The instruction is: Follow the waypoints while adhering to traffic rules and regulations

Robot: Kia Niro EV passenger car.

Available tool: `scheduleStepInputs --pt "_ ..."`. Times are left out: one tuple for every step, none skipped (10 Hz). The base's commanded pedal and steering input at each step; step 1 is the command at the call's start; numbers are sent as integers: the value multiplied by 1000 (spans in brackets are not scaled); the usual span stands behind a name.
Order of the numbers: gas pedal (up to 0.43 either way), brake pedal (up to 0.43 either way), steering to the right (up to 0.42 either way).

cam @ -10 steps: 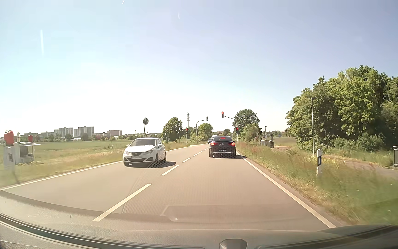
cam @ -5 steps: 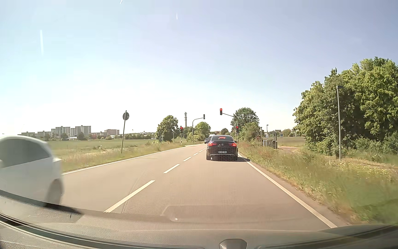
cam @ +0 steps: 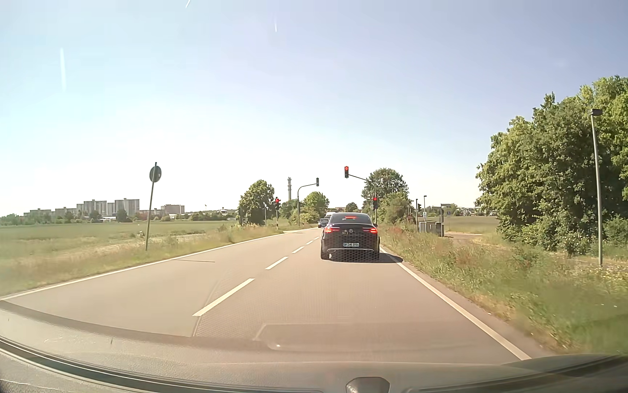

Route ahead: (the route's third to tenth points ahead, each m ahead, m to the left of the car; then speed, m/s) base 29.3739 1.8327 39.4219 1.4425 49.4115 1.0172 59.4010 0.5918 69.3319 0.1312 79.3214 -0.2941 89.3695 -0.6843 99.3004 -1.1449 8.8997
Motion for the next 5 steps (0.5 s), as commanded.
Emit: scheduleStepInputs --pt "0 335 11" --pt "0 341 11" --pt "0 348 11" --pt "0 348 11" --pt "0 348 9"
